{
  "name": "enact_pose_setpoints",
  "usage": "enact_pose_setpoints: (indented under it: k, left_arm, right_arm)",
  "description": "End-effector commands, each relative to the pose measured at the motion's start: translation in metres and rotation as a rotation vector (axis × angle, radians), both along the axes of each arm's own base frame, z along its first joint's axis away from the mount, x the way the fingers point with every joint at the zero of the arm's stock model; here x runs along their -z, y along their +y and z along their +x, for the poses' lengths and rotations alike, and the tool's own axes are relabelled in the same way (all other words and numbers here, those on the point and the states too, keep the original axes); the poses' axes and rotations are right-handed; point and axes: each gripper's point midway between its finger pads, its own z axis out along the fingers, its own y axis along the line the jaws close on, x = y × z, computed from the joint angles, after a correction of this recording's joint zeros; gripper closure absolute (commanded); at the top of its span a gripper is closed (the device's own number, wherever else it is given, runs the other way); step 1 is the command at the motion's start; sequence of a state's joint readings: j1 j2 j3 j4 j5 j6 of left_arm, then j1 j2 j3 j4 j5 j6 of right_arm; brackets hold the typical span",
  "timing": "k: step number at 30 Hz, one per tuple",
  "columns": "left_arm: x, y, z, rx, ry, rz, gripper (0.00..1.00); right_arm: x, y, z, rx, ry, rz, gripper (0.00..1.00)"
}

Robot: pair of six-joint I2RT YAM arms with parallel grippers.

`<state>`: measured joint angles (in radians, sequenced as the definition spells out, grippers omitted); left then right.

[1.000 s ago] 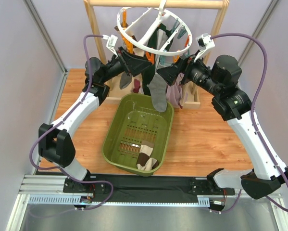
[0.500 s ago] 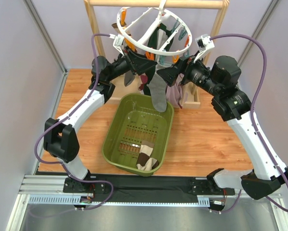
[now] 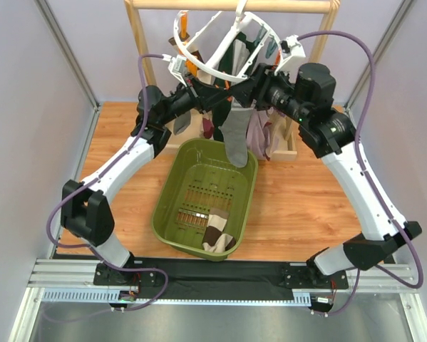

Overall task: Clip the socks to the hanger
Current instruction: Open the clamp at the hanger.

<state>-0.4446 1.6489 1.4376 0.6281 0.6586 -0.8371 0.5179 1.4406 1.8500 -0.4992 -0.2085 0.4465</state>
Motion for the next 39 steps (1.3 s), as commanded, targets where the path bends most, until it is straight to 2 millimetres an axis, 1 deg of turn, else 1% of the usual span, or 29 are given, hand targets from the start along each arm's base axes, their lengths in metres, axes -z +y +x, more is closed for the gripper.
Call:
enact_pose_setpoints:
  k: [1,2,3,4,6,7,9,11,12,13,14,15,17,19,20,25,27,29,31,36,37,39]
  left_arm:
    - [-0.022,0.007,-0.022,-0.137,-0.156,0.120,0.86]
    - [-0.022,0.010,-0.019,-0.184,-0.155,0.138,0.87]
    - [-0.022,0.011,-0.020,-0.200,-0.156,0.157,0.89]
    - [-0.021,0.011,-0.022,-0.212,-0.150,0.182,0.91]
    - [-0.021,0.015,-0.021,-0.239,-0.159,0.201,0.93]
    - [-0.017,0.016,-0.018,-0.255,-0.147,0.206,0.93]
    - [-0.018,0.018,-0.019,-0.261,-0.149,0.209,0.93]
    - [-0.019,0.017,-0.020,-0.254,-0.154,0.213,0.93]
    - [-0.019,0.016,-0.021,-0.247,-0.159,0.215,0.93]
    - [-0.020,0.015,-0.023,-0.235,-0.166,0.216,0.93]
    - [-0.022,0.015,-0.024,-0.226,-0.170,0.214,0.93]
    - [-0.020,0.013,-0.024,-0.211,-0.169,0.216,0.94]
    - [-0.026,0.011,-0.029,-0.180,-0.175,0.211,0.94]
    - [-0.027,0.011,-0.030,-0.176,-0.168,0.202,0.95]
    - [-0.028,0.011,-0.030,-0.176,-0.168,0.194,0.95]
    - [-0.030,0.010,-0.029,-0.173,-0.165,0.191,0.94]
    - [-0.032,0.010,-0.028,-0.174,-0.162,0.189,0.94]
    - [-0.031,0.010,-0.028,-0.171,-0.156,0.189,0.95]
    - [-0.032,0.009,-0.029,-0.167,-0.156,0.185,0.95]
    - [-0.031,0.009,-0.029,-0.162,-0.150,0.184,0.96]
    - [-0.031,0.008,-0.028,-0.162,-0.149,0.185,0.96]
    - [-0.031,0.009,-0.029,-0.162,-0.148,0.185,0.97]
  right_arm:
    - [0.007,0.005,0.003,0.075,0.063,-0.029,0.43]
    - [0.002,0.002,0.006,0.119,0.049,-0.034,0.43]
    - [0.004,0.007,0.004,0.118,0.056,-0.043,0.43]
    - [0.007,0.008,0.010,0.142,0.062,-0.053,0.44]
    - [0.006,0.014,0.010,0.138,0.057,-0.059,0.42]
    - [0.008,0.016,0.011,0.135,0.056,-0.065,0.42]
    - [0.010,0.021,0.011,0.127,0.039,-0.080,0.41]
    - [0.005,0.020,0.011,0.133,0.020,-0.072,0.39]
    - [0.007,0.021,0.011,0.123,0.009,-0.079,0.38]
    - [0.004,0.022,0.010,0.106,-0.008,-0.071,0.37]
    - [-0.003,0.028,0.005,0.040,-0.033,-0.047,0.38]
    - [-0.005,0.030,0.004,0.013,-0.040,-0.038,0.39]
    - [-0.011,0.029,0.006,0.007,-0.060,-0.015,0.39]
    - [-0.010,0.026,0.008,0.016,-0.045,0.016,0.44]
    - [-0.010,0.022,0.013,0.042,-0.036,0.026,0.49]
    - [-0.004,0.026,0.022,0.057,-0.022,0.052,0.52]
    - [-0.005,0.028,0.025,0.058,-0.033,0.058,0.58]
    - [-0.008,0.029,0.026,0.058,-0.051,0.056,0.62]
    - [-0.002,0.029,0.034,0.081,-0.041,0.037,0.63]
    - [0.002,0.035,0.042,0.086,-0.068,0.003,0.63]
    - [0.002,0.035,0.044,0.089,-0.073,-0.007,0.64]
    - [0.010,0.035,0.049,0.112,-0.065,-0.043,0.67]
